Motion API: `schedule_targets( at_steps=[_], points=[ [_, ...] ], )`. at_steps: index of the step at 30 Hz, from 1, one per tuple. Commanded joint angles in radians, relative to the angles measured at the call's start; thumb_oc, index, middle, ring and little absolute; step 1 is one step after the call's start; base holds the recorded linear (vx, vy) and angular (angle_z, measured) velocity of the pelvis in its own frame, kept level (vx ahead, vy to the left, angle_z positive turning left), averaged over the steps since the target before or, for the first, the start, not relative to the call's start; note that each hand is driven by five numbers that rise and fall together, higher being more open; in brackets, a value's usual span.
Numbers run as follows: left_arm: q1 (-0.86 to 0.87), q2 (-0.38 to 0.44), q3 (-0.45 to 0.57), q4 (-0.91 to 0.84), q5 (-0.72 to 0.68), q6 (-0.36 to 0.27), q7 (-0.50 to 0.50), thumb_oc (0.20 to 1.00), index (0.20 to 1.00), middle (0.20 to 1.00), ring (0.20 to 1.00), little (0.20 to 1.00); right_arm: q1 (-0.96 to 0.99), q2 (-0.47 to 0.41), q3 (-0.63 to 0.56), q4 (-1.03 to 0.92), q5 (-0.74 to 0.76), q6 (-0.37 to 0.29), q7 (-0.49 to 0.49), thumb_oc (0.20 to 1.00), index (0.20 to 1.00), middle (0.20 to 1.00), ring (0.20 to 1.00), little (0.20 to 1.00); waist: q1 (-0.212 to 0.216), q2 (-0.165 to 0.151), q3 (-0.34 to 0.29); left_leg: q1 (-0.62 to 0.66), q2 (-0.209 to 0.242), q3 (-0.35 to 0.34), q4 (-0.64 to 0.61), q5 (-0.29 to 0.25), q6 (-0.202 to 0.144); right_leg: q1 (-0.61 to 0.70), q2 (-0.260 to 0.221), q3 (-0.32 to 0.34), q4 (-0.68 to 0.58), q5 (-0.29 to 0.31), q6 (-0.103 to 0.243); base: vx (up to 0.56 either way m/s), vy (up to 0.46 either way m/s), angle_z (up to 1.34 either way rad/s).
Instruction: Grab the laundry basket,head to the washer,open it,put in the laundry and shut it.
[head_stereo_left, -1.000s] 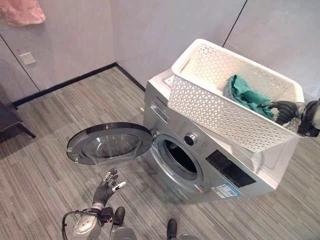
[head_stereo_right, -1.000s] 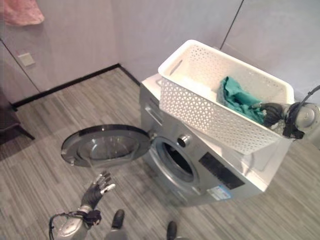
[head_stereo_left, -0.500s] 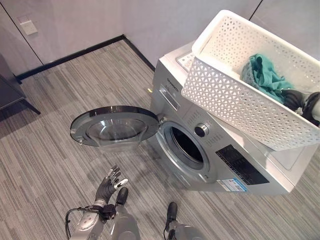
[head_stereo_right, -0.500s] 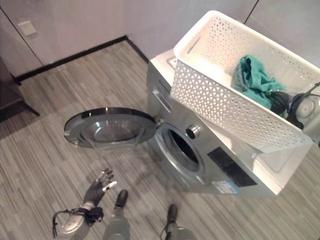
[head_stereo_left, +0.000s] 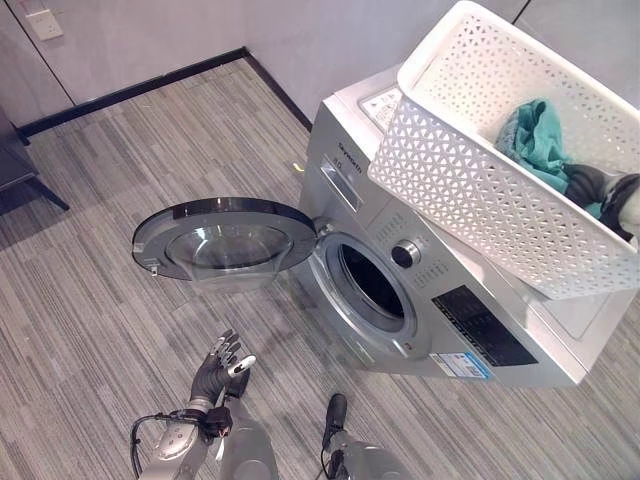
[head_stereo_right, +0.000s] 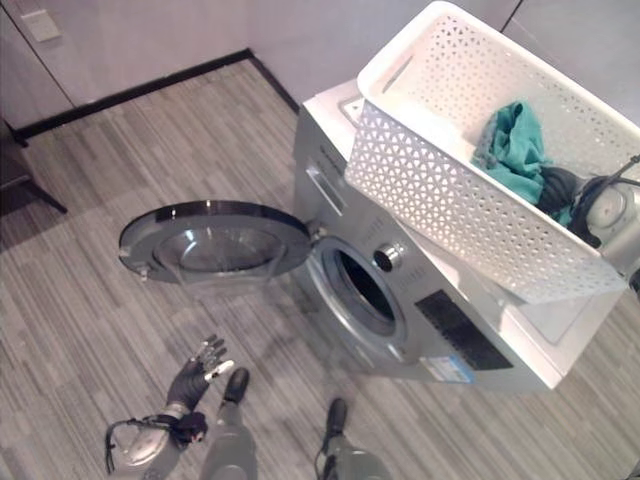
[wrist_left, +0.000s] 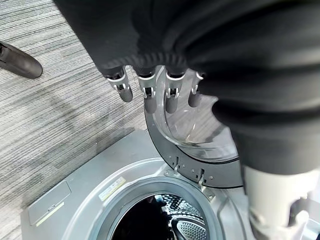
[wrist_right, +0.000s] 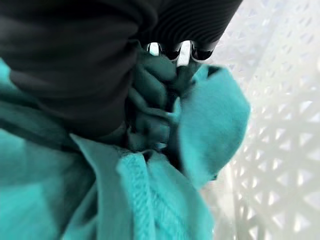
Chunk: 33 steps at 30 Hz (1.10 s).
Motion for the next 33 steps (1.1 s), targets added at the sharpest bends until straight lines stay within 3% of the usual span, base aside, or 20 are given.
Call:
schedule_targets(
  at_steps=[1,9,11,15,23,33],
  points=[
    [-0.066,0.039,0.018,-0.046,0.01,-0.052,0.029,1.0,1.0,1.0,1.0,1.0,0.05,0.056,0.01,-0.101,0.038,-0.014,-0.055,0.2,0.2,0.2,0.2,0.2,0.017,-0.066,0.049,0.11,0.03,0.052,0.043,-0.121,0.034,-0.007,-0.053,0.036,0.05,-0.121,-0.001,0.0,0.0,0.0],
    [-0.062,0.053,0.045,-0.049,0.029,-0.047,0.034,1.0,1.0,1.0,1.0,1.0,0.107,-0.018,-0.248,-0.286,0.197,-0.057,-0.18,0.2,0.2,0.2,0.2,0.2,-0.018,-0.094,-0.009,0.16,0.032,0.08,0.037,-0.155,0.045,0.021,-0.059,0.062,0.039,-0.106,0.013,0.01,0.014,-0.01],
    [-0.057,0.054,0.06,-0.045,0.043,-0.045,0.032,1.0,1.0,1.0,1.0,1.0,0.185,-0.054,-0.401,-0.364,0.255,-0.082,-0.226,0.2,0.2,0.2,0.2,0.2,-0.034,-0.101,-0.036,0.184,0.026,0.093,0.036,-0.171,0.052,0.033,-0.065,0.072,0.041,-0.101,0.02,0.03,0.067,-0.13],
    [-0.047,0.06,0.068,-0.042,0.053,-0.044,0.028,1.0,1.0,1.0,1.0,1.0,0.219,-0.091,-0.547,-0.34,0.318,-0.108,-0.289,0.2,0.2,0.2,0.2,0.2,-0.042,-0.109,-0.07,0.211,0.015,0.103,0.038,-0.193,0.06,0.051,-0.078,0.08,0.048,-0.099,0.027,0.02,0.068,-0.15],
    [-0.047,0.064,0.072,-0.028,0.073,-0.036,0.05,1.0,1.0,1.0,1.0,1.0,0.134,-0.087,-0.682,-0.212,0.412,-0.129,-0.426,0.2,0.2,0.2,0.2,0.2,-0.057,-0.102,-0.122,0.255,-0.015,0.113,0.036,-0.221,0.079,0.081,-0.107,0.089,0.06,-0.09,0.044,0.01,0.094,0.0],
    [-0.085,0.089,0.055,-0.101,0.145,-0.039,0.081,1.0,1.0,1.0,1.0,1.0,0.203,0.021,-0.846,-0.391,0.363,-0.165,-0.544,0.2,0.2,0.2,0.2,0.2,-0.082,-0.083,-0.154,0.283,-0.077,0.127,0.052,-0.248,0.115,0.083,-0.162,0.115,0.078,-0.055,0.072,-0.03,0.127,0.0]
  ],
)
